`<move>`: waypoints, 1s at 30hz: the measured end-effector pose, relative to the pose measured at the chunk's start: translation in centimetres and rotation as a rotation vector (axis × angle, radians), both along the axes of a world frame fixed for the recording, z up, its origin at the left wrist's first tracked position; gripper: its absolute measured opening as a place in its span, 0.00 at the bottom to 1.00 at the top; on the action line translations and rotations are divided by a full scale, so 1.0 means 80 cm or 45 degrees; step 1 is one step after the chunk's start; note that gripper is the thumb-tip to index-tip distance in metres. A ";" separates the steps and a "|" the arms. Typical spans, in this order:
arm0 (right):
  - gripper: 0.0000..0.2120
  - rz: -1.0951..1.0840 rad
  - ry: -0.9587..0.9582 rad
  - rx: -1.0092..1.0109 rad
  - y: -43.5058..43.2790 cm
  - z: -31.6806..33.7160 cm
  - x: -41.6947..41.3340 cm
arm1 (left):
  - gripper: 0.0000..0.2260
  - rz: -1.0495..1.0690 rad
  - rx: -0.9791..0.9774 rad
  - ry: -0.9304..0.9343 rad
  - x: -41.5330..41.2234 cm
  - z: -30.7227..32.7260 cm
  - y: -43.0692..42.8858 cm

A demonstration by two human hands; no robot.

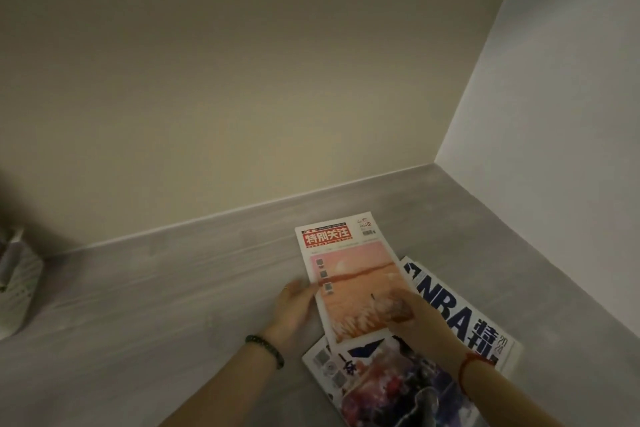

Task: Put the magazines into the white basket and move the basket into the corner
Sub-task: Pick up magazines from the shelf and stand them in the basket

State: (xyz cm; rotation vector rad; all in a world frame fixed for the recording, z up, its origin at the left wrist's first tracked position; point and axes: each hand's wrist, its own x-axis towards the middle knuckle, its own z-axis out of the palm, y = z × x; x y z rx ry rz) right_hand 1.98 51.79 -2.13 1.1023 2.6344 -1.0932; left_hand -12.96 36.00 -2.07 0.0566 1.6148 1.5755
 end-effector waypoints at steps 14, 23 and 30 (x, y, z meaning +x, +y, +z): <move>0.35 -0.049 0.131 -0.066 0.024 -0.002 -0.011 | 0.10 0.076 0.155 0.173 0.002 0.001 0.019; 0.11 -0.056 0.630 -0.418 -0.059 0.087 -0.136 | 0.10 0.104 0.304 0.527 -0.061 0.082 -0.130; 0.08 0.224 0.828 -0.402 -0.246 0.163 -0.264 | 0.10 0.477 0.159 0.764 -0.144 0.141 -0.345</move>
